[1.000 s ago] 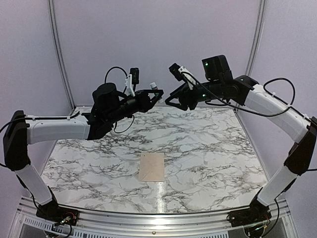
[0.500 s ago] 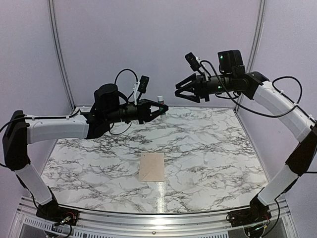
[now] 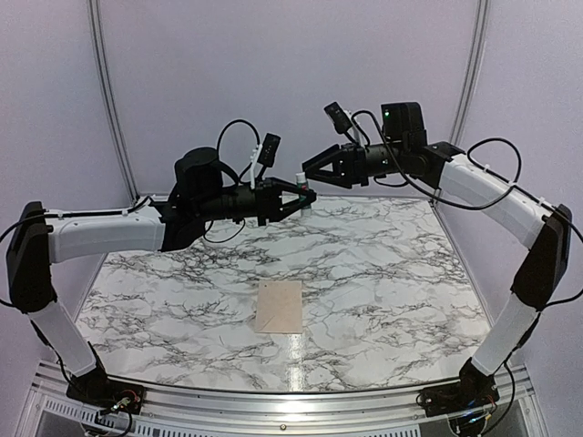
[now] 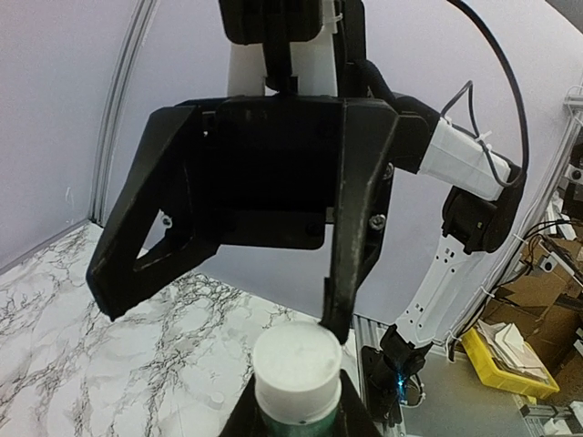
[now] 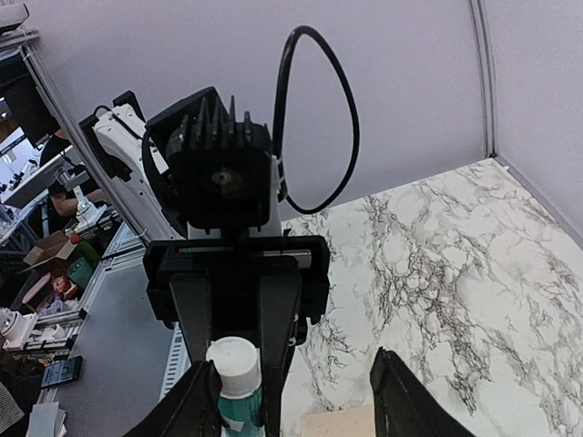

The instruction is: Place the letter into the envelope and seal it

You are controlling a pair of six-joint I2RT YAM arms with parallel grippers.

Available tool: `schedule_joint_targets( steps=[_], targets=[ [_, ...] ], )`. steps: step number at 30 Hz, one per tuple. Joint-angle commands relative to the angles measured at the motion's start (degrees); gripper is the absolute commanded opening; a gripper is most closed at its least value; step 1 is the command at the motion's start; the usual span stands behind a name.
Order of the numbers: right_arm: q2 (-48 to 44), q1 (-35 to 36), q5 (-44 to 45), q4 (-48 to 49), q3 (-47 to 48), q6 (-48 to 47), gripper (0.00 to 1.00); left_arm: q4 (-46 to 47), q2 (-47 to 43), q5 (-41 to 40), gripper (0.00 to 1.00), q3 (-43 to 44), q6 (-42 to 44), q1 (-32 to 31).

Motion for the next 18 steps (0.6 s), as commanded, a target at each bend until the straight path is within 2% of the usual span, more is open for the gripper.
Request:
schedule_joint_targets(
  steps=[1, 8, 18],
  targets=[
    [0.13, 1.66, -2.13, 3.01, -0.81, 2.35, 0.51, 0.43, 1.84, 1.22, 0.03, 2.72, 0.22, -0.39],
    [-0.01, 3.02, -4.47, 4.46, -2.18, 3.4, 0.44, 0.43, 2.86, 0.83, 0.03, 3.63, -0.51, -0.39],
    [-0.17, 3.14, -5.8, 6.84, -3.46, 5.54, 0.07, 0.46, 3.29, 0.05, 0.05, 4.08, -0.78, -0.37]
  ],
)
